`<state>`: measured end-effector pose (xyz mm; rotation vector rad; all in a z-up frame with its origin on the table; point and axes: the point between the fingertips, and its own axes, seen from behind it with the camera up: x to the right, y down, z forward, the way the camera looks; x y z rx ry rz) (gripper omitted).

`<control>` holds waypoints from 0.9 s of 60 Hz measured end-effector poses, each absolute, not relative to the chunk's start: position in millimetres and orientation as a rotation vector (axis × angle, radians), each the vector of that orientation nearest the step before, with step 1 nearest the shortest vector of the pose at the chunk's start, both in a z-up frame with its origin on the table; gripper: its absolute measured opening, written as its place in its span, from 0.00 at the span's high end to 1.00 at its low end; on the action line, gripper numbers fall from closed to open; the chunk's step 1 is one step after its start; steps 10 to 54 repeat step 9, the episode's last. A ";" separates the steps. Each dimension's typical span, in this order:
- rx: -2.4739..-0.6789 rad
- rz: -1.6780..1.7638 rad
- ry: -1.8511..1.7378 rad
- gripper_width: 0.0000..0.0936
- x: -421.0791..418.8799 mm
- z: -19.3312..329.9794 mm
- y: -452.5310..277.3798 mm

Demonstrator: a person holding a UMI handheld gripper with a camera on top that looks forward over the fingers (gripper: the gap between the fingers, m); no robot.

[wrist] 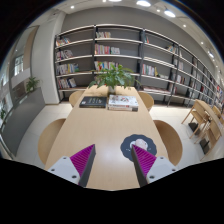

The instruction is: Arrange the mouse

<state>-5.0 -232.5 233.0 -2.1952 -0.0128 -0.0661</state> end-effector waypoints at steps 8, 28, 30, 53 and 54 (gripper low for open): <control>-2.203 -0.062 -0.013 0.25 -8.0 231.9 -237.6; -2.205 -0.063 -0.014 0.25 -8.2 231.4 -238.3; -2.205 -0.063 -0.014 0.25 -8.2 231.4 -238.3; -2.205 -0.063 -0.014 0.25 -8.2 231.4 -238.3; -2.205 -0.063 -0.014 0.25 -8.2 231.4 -238.3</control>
